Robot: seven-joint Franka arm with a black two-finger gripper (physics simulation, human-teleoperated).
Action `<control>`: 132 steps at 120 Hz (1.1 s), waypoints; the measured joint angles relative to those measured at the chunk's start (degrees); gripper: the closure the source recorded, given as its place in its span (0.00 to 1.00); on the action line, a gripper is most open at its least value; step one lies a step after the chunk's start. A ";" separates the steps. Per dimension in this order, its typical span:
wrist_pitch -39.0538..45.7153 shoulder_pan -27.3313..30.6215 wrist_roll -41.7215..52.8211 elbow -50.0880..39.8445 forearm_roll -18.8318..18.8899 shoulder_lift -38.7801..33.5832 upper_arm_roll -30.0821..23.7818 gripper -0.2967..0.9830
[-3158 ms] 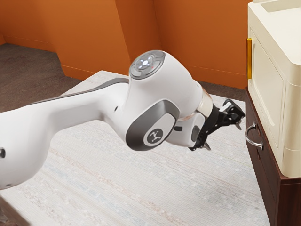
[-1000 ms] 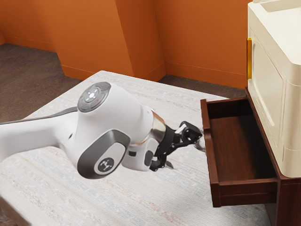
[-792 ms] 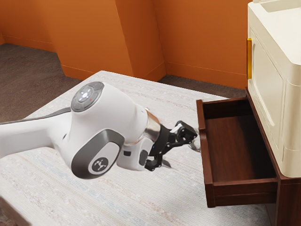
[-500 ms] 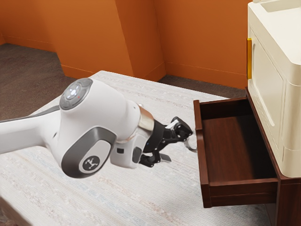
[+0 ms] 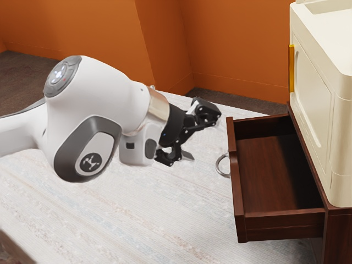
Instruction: Pull the drawer handle with one arm to open the drawer
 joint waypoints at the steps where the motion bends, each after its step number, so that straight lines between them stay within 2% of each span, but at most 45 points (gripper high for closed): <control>1: -0.33 0.01 -0.09 0.61 0.00 0.12 0.00 0.26; 11: -4.09 0.16 -1.40 5.35 0.19 1.01 -0.03 0.25; 36: -16.79 0.40 -8.96 13.40 4.17 2.90 0.02 0.24; 63: -36.17 1.73 -25.48 28.35 5.44 10.23 0.07 0.23; 84: -46.87 3.49 -41.29 30.62 5.35 11.28 -0.13 0.23; 90: -49.19 8.23 -45.55 31.16 5.07 11.33 -3.35 0.23; 97: -51.51 17.45 -50.20 31.62 4.83 11.30 -11.25 0.23; 102: -52.86 20.48 -53.33 31.77 4.75 11.29 -14.15 0.23; 112: -54.92 21.97 -59.12 31.88 4.74 11.29 -16.11 0.23; 132: -57.34 21.70 -68.71 31.99 4.74 11.21 -16.63 0.23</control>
